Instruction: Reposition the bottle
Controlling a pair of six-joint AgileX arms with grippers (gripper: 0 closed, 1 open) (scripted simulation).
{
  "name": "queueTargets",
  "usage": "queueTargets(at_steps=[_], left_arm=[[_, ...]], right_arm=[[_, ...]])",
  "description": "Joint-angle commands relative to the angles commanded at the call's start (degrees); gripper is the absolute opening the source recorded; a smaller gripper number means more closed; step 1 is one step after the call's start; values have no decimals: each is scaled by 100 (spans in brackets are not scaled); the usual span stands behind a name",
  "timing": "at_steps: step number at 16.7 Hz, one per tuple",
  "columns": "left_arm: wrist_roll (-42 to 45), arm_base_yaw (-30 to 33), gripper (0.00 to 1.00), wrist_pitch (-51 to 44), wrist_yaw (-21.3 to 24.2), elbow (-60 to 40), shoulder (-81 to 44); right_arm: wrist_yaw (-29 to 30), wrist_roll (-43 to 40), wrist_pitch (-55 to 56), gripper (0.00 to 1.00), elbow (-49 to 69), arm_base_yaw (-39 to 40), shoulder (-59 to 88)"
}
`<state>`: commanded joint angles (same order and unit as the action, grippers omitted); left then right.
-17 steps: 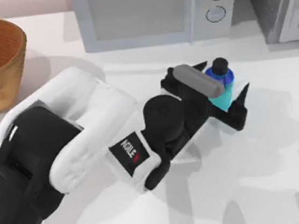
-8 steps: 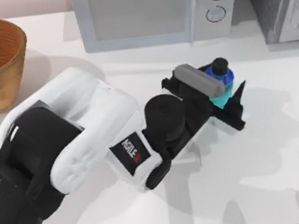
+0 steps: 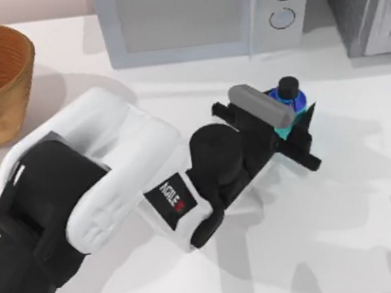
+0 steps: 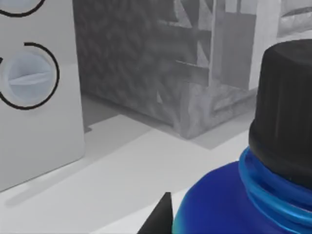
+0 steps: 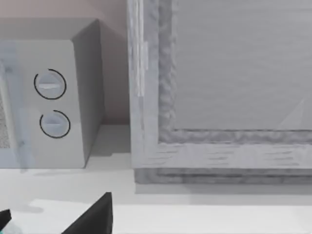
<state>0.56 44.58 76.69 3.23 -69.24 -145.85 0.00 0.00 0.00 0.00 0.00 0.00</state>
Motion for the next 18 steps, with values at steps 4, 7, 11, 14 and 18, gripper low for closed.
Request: queueTargets(at_steps=[4, 7, 11, 14, 18], left_arm=[[0, 0, 0, 0, 0, 0, 0], [0, 0, 0, 0, 0, 0, 0], [12, -85, 0, 30, 66, 57, 36], [24, -566, 0, 223, 527, 415, 185], [52, -1741, 0, 668, 1631, 1295, 561]], right_arm=[[0, 0, 0, 100, 0, 0, 0], [0, 0, 0, 100, 0, 0, 0], [0, 0, 0, 100, 0, 0, 0], [0, 0, 0, 100, 0, 0, 0], [0, 0, 0, 100, 0, 0, 0]])
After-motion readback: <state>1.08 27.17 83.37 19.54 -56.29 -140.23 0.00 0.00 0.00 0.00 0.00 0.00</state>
